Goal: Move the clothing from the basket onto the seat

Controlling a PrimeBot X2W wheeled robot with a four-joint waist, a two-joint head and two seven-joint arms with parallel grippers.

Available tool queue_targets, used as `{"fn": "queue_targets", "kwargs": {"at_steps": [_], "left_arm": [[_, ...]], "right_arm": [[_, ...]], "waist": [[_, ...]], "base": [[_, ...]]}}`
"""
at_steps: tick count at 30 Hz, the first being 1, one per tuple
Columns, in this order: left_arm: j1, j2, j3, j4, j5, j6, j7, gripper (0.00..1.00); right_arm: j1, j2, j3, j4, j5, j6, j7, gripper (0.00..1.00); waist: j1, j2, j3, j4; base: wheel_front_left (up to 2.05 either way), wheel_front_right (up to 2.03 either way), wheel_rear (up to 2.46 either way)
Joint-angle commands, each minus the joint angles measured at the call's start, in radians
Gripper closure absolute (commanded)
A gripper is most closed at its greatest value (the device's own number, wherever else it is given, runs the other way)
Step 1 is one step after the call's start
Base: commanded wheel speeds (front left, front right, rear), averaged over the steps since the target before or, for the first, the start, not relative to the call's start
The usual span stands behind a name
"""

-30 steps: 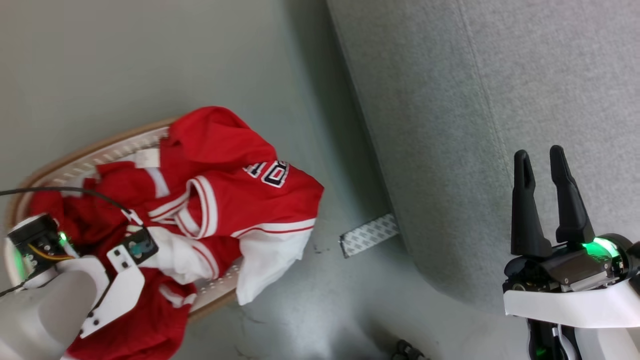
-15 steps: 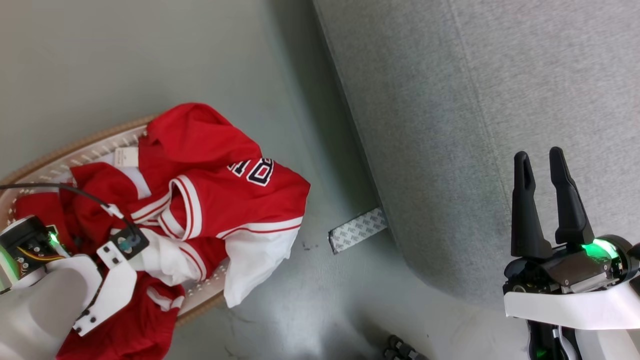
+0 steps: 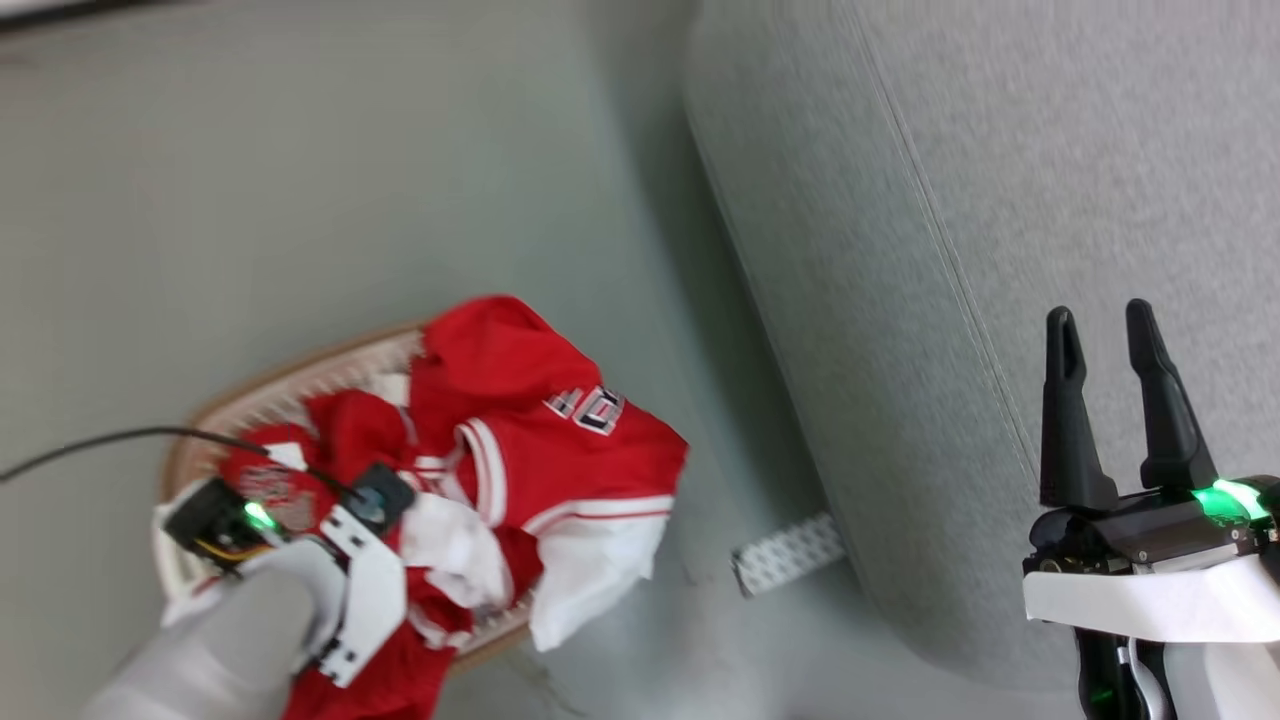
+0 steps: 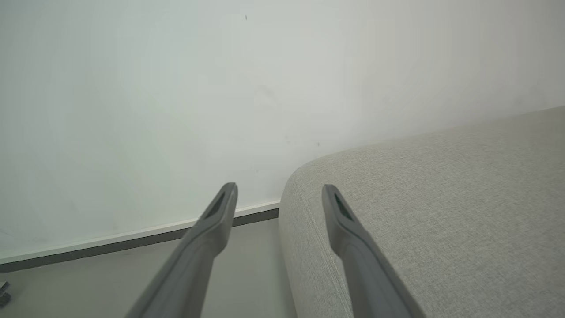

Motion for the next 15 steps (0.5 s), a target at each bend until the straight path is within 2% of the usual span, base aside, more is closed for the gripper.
{"fn": "queue_targets", "kwargs": {"at_steps": [1, 9, 15], "left_arm": [[0.022, -0.022, 0.009, 0.009, -0.022, -0.001, -0.027, 1.00], [0.075, -0.132, 0.084, 0.023, -0.141, -0.010, -0.156, 1.00], [0.102, -0.166, 0.151, -0.036, -0.222, -0.012, -0.205, 1.00]], "right_arm": [[-0.009, -0.002, -0.011, 0.010, -0.020, -0.002, -0.002, 0.00], [0.032, -0.002, -0.040, 0.057, -0.087, -0.002, -0.002, 0.00], [0.071, -0.002, -0.044, 0.080, -0.109, -0.002, -0.002, 0.00]], "waist": [[0.0000, 0.0000, -0.111, 0.087], [0.0000, 0.0000, -0.297, 0.206], [0.0000, 0.0000, -0.388, 0.280]], "base": [[0.00, 0.00, 0.00], [0.00, 0.00, 0.00], [0.00, 0.00, 0.00]]}}
